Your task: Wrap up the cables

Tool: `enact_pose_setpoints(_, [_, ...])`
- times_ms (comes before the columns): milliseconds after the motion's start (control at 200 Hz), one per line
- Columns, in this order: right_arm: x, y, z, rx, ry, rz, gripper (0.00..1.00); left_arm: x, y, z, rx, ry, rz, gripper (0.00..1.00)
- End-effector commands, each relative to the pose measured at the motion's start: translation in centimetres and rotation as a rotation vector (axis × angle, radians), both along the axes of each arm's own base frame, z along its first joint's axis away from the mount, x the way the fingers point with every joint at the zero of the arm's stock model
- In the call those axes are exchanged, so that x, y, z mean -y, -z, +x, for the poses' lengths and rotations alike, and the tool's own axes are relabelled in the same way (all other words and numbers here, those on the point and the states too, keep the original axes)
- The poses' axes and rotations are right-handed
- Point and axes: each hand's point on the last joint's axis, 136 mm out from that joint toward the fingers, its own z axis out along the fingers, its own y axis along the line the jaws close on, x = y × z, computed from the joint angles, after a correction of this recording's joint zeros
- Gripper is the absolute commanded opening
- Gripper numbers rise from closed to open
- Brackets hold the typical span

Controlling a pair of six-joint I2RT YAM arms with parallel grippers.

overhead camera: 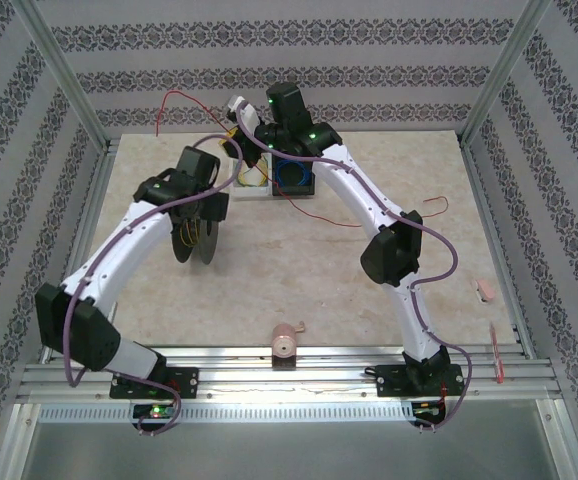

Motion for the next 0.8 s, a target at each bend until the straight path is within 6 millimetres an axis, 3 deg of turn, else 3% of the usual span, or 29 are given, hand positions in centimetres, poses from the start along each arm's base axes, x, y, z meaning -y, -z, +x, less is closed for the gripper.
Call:
enact_pose_setpoints(0, [0.9,-3.1,-0.1,0.042,0.020,0.042,0.00,-2.8,-4.9,-2.6,0.085,-0.031,0.096,0.93])
enact_pose_setpoints(40, [1.0,-3.0,-0.1,0.039,0.022,0.041,0.00,-4.0,-5.5,-3.3,0.108,-0.057,0.117,1.00])
enact_pose_setpoints(100, [1.1,-2.8,-0.1,0.034,0.024,0.038,0.00,-6.0,-5.5,-4.4,0.121,-0.101,0.109,1.00])
enact_pose_setpoints(230, [1.2,-2.3,-0.1,0.021,0.026,0.030,0.00,-9.0,-2.1,-6.1,0.044,-0.177,-0.001,1.00])
enact_pose_setpoints(380, [1.5,-0.5,-0.3,-0.011,0.026,0.003,0.00,-8.7,2.8,-6.7,-0.088,-0.181,-0.127,1.00])
enact_pose_setpoints(455, [1.6,0.6,-0.4,-0.032,0.025,-0.008,0.00,-8.0,4.2,-6.4,-0.111,-0.168,-0.161,1.00])
enact_pose_setpoints(630, [1.5,2.4,-0.4,-0.067,0.018,-0.026,0.00,-7.6,7.0,-5.9,-0.162,-0.167,-0.194,0.75])
enact_pose_setpoints(794, [1.2,3.2,-0.4,-0.085,0.005,-0.029,0.00,-7.4,9.5,-5.6,-0.221,-0.174,-0.217,0.43])
